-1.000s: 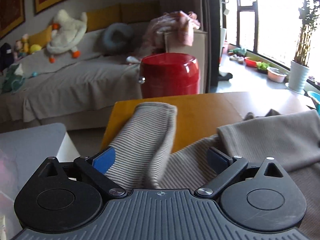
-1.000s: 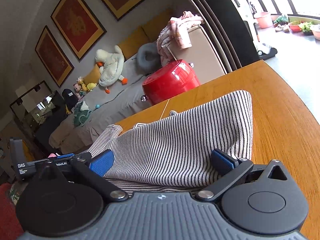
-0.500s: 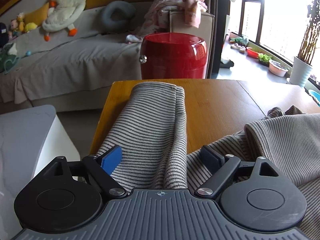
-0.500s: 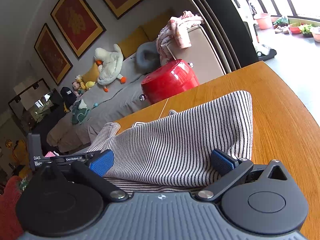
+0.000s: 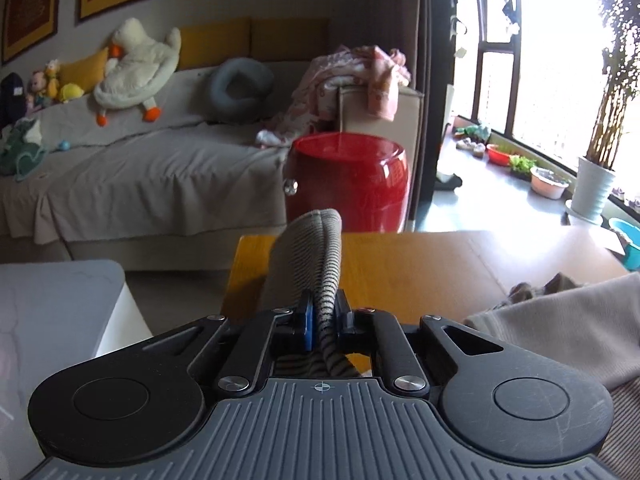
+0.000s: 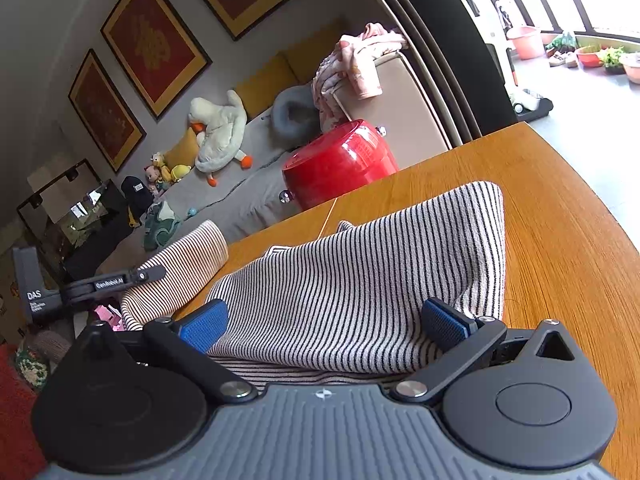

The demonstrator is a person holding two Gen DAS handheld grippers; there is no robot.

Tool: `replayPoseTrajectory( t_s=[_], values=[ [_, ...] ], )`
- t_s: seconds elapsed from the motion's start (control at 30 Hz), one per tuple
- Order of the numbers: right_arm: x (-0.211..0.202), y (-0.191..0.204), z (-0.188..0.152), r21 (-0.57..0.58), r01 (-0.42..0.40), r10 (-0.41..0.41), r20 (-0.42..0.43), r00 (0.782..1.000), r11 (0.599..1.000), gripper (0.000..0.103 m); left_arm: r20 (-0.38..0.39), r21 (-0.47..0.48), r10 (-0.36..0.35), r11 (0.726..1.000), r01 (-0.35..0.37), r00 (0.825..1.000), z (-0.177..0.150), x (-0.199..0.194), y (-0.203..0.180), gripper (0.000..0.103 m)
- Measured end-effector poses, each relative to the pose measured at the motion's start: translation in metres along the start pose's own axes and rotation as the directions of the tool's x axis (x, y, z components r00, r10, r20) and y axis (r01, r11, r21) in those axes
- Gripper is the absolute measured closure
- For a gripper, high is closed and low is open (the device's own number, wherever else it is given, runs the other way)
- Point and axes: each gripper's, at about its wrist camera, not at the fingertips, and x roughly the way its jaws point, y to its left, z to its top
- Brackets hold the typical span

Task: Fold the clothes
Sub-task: 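Grasp the other sleeve with the left tool and lift it, then lay the held sleeve across the sweater body and open the left tool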

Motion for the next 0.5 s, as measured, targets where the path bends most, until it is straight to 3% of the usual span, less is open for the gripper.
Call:
replayPoseTrajectory(
  t_s=[0.13, 0.27, 0.5],
  values=[
    [0.0, 0.0, 0.0, 0.001, 0.0, 0.0, 0.002, 1.0, 1.0, 0.0, 0.07, 0.03, -0.087, 0.996, 0.085, 0.994, 0.018, -0.023, -0.025, 0.092],
    [0.0, 0.0, 0.0, 0.003, -0.001, 0.001, 0.004, 1.0, 1.0, 0.0, 0.124, 0.071, -0.188, 0.981, 0.18, 0.974, 0.031, -0.045, -0.055, 0.092],
    [-0.004, -0.008, -0.003, 0.053, -0.034, 0.031, 0.045, 0.998, 0.998, 0.0, 0.097, 0.094, -0.334, 0.941, 0.326, 0.937, 0.023, -0.044, -0.105, 0.092]
  ],
)
